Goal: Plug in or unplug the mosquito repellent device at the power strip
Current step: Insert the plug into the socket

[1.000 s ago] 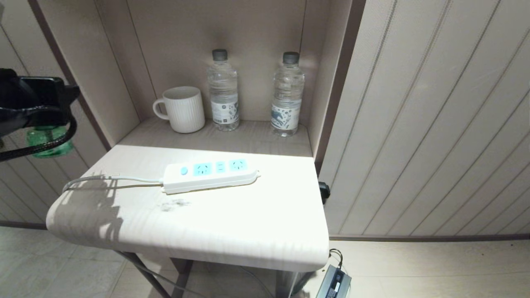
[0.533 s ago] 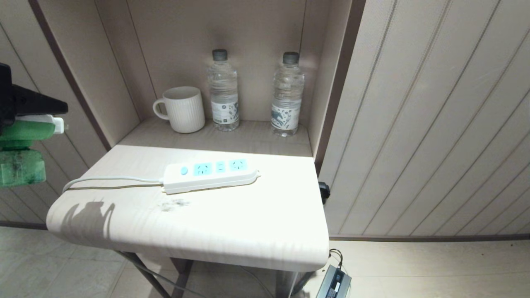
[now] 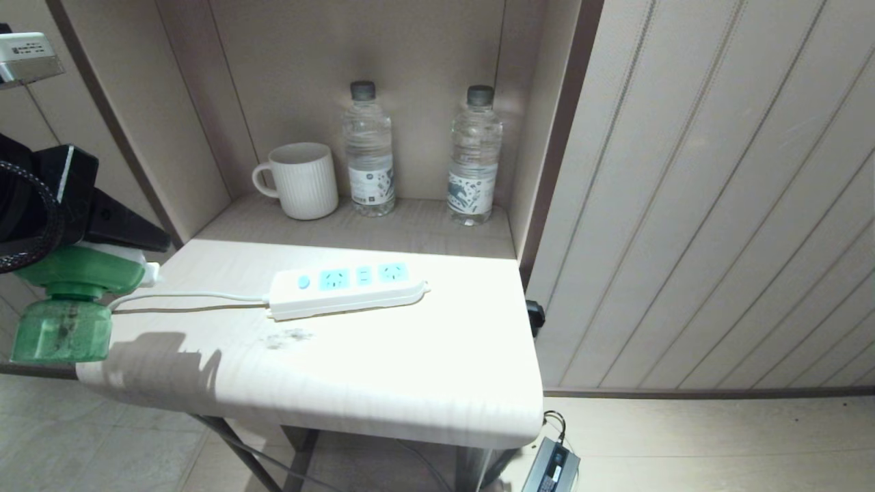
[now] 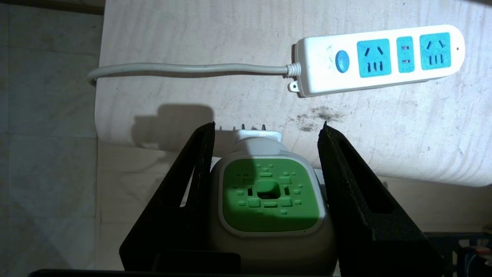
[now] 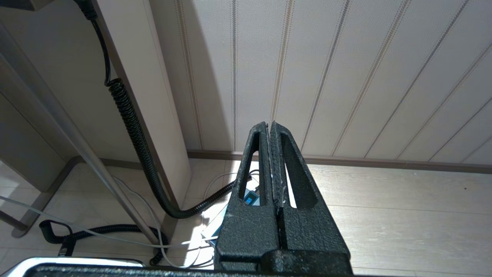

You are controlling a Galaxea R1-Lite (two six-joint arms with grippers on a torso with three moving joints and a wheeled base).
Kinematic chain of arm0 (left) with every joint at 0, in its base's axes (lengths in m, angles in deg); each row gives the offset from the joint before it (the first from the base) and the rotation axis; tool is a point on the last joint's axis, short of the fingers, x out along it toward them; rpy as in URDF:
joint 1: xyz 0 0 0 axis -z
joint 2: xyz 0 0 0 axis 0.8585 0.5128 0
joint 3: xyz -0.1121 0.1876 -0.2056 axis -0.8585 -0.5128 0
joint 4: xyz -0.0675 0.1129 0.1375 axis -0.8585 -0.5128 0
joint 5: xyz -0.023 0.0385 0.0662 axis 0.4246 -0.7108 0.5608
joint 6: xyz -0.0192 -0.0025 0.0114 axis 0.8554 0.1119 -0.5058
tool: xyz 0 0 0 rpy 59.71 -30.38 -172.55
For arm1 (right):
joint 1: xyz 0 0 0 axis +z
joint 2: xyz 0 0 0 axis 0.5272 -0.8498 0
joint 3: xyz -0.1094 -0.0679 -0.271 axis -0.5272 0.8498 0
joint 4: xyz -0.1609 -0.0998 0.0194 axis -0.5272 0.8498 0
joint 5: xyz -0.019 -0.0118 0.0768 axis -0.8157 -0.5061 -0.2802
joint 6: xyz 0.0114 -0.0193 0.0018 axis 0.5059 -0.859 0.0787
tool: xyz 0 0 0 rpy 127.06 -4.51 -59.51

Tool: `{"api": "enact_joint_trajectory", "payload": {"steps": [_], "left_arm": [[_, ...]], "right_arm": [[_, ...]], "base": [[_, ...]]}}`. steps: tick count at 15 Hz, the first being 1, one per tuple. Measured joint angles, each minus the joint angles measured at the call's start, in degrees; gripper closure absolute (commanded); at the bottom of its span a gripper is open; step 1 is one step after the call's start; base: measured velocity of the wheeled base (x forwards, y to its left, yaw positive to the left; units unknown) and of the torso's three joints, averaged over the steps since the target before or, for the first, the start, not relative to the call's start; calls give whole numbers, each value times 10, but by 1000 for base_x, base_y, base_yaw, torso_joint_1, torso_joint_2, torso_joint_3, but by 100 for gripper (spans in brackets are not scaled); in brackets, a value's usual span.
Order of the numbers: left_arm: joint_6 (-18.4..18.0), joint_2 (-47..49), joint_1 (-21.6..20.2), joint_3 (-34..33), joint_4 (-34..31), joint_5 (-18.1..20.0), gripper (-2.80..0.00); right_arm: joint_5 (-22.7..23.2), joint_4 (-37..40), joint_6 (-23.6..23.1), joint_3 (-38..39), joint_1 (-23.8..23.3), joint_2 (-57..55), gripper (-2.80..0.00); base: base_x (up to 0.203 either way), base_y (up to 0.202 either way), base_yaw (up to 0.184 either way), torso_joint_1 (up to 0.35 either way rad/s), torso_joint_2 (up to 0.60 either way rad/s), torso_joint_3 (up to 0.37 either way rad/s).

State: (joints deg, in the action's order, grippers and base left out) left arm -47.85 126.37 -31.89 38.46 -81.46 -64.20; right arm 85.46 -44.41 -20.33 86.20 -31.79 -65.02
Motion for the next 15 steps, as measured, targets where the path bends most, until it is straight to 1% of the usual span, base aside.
{"api": "enact_joint_trajectory", "payload": {"steps": [3,6,13,15], "left_arm": [[3,8,0,14,-2,0,0],[10,12,0,12,-2,1,0],[11,13,0,10,-3,3,0],[11,12,0,10,-4,3,0]], "right_arm": [[0,0,1,0,0,0,0],[0,0,1,0,0,0,0],[0,2,5,0,0,1,0],[0,2,5,0,0,1,0]], "base": [[0,0,0,0,0,0],[0,0,0,0,0,0],[0,0,0,0,0,0],[0,0,0,84,-257,-168]]}}
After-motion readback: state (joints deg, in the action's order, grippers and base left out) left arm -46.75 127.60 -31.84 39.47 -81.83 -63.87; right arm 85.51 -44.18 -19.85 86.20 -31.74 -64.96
